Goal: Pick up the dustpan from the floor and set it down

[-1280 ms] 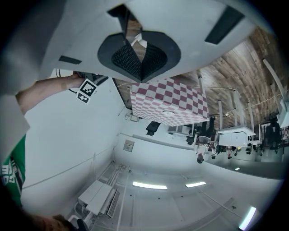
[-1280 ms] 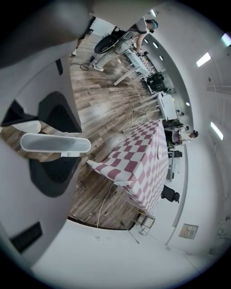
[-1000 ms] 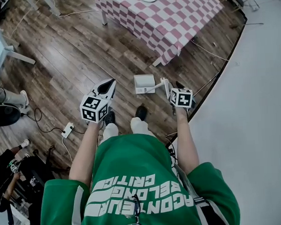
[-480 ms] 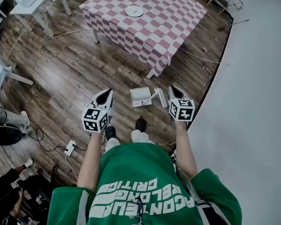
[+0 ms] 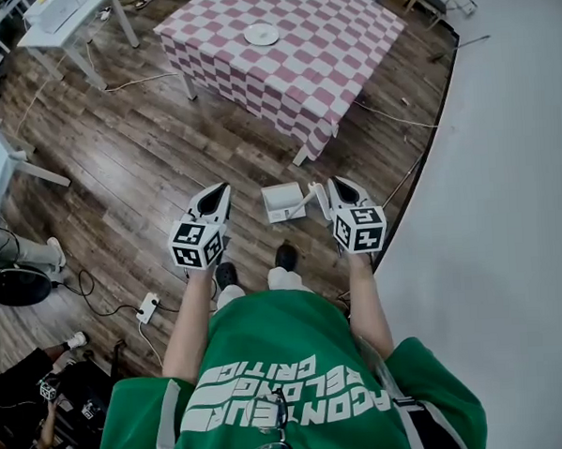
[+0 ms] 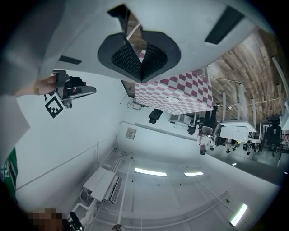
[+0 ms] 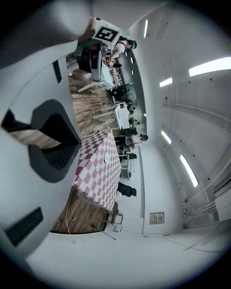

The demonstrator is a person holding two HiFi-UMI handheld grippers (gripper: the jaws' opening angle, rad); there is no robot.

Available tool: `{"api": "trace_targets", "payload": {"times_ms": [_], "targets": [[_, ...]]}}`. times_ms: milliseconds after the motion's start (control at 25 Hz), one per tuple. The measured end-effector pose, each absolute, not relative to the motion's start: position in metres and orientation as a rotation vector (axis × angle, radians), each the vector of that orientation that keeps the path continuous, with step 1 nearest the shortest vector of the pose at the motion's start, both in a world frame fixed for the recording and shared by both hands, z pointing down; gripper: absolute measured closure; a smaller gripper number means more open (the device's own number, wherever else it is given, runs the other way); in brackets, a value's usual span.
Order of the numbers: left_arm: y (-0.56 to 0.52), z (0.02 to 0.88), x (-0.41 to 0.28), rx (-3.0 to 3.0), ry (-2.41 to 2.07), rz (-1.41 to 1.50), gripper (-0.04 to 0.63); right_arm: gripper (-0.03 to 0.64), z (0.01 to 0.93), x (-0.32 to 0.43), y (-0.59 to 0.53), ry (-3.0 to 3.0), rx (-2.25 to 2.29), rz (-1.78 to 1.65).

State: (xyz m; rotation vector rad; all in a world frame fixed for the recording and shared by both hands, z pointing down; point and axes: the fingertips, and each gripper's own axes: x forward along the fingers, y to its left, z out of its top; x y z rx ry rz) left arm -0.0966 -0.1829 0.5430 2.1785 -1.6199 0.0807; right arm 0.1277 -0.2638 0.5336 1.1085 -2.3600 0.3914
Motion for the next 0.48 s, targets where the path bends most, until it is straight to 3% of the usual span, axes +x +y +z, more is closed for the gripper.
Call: {"api": "trace_targets", "payload": {"times_ms": [480], "targets": [[-0.1885,0.5408,-0.0963,2.194,-1.609,0.106,0.594,0.609,0.5346,0.1335,-0.2584,-2.370,1.112,0.401]]}}
